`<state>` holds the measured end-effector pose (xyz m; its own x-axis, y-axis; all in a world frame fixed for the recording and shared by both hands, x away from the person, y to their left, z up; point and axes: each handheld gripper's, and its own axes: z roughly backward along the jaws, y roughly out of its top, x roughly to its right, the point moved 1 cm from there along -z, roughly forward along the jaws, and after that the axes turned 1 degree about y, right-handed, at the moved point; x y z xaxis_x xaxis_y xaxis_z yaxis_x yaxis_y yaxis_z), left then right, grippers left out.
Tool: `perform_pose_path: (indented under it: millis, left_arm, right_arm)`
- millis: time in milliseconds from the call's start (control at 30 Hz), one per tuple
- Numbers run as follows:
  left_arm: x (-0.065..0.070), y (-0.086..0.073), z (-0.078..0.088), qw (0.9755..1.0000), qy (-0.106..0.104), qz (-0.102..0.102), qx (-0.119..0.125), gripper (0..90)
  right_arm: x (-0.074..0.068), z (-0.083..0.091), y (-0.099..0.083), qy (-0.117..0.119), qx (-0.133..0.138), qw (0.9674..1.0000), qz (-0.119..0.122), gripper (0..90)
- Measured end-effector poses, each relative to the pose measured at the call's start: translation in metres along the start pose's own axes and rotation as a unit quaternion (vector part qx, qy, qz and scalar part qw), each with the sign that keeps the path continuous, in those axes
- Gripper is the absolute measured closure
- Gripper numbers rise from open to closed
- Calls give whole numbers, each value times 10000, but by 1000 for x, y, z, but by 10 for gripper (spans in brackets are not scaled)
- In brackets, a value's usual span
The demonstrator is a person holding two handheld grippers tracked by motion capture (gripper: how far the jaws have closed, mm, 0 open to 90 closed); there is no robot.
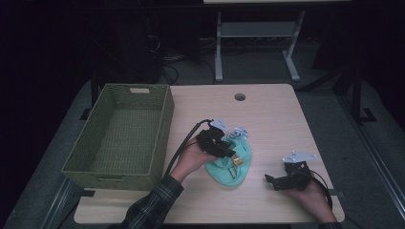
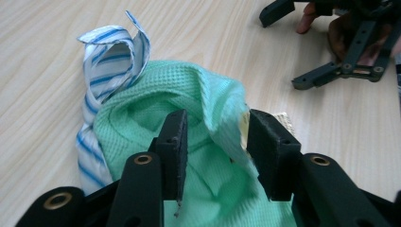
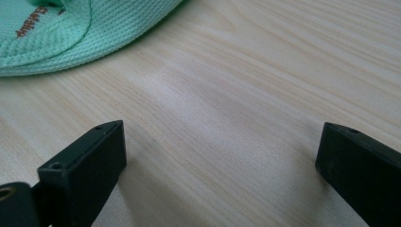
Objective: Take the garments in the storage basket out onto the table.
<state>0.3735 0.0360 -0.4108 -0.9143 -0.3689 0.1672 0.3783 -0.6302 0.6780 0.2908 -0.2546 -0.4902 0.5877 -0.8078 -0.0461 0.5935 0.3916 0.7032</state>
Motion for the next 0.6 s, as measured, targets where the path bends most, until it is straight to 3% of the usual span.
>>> perform_pose_path:
  millis: [333,433,600]
  left_arm:
    - [1,-22,30,9992,192,226,265,636]
    - [2,-38,38,9986,292,358,249,698]
    - [6,-55,42,9985,365,379,156,844]
  right_arm:
    - [0,0,0,2,1,10000,4,21]
    - [0,0,0,0,1,10000,5,21]
    - [0,0,0,-2,9,10000,16,21]
